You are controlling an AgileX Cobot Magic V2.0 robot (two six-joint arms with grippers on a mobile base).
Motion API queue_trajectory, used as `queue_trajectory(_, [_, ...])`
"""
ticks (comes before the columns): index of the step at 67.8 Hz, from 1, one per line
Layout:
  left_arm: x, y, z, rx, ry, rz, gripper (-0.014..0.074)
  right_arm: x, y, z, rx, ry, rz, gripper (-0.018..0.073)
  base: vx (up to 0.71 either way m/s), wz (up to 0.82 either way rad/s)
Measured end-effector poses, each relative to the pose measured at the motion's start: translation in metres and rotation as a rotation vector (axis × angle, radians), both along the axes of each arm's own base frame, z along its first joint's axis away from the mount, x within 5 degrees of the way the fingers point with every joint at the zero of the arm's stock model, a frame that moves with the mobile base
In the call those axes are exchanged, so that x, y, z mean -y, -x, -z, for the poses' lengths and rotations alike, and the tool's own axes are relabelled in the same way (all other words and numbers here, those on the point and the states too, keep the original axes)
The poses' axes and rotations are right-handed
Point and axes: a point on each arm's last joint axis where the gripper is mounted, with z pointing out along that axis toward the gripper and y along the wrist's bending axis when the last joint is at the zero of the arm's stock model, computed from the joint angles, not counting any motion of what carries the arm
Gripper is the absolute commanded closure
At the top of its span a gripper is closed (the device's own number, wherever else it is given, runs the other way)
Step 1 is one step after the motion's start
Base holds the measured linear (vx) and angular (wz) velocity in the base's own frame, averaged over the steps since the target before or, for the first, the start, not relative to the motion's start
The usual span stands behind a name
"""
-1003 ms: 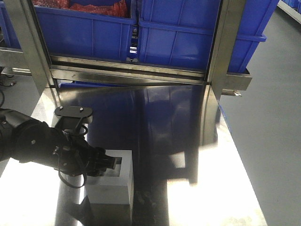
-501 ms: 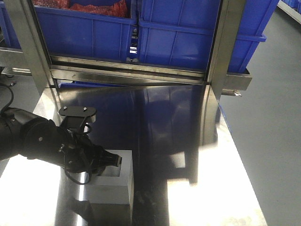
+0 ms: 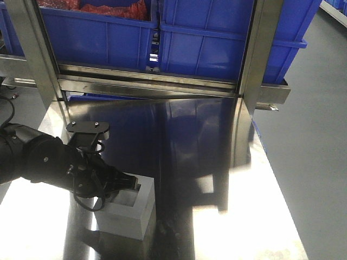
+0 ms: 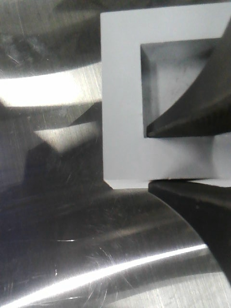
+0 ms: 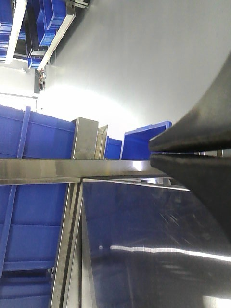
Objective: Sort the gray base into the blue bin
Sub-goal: 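Close the left gripper on the gray block's wall, then lift the gray block with the left gripper toward the robot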
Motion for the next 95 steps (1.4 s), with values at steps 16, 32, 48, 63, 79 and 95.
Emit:
queue_trajectory(16, [-0.011, 0.019, -0.023, 0.096, 0.032, 0.012, 0.0603, 0.000, 0.000, 0.000, 0.000, 0.000, 0.000, 0.0564, 0.00, 0.00])
queue_trajectory(32, [-0.035, 0.058, -0.065, 0.372, 0.136, 0.020, 0.0603, 0.000, 0.000, 0.000, 0.000, 0.000, 0.000, 0.0564, 0.00, 0.00])
queue_trajectory(48, [-0.068, 0.113, -0.085, 0.596, 0.171, 0.051, 0.0603, 0.000, 0.000, 0.000, 0.000, 0.000, 0.000, 0.0564, 0.00, 0.00])
queue_trajectory(63, [-0.096, 0.165, -0.090, 0.810, 0.267, 0.043, 0.0603, 0.000, 0.000, 0.000, 0.000, 0.000, 0.000, 0.0564, 0.00, 0.00])
queue_trajectory(79, [-0.115, 0.200, -0.069, 0.937, 0.316, 0.043, 0.0603, 0.000, 0.000, 0.000, 0.000, 0.000, 0.000, 0.0564, 0.00, 0.00])
queue_trajectory(95, [-0.122, 0.213, -0.062, 1.042, 0.362, 0.041, 0.0603, 0.000, 0.000, 0.000, 0.000, 0.000, 0.000, 0.0564, 0.00, 0.00])
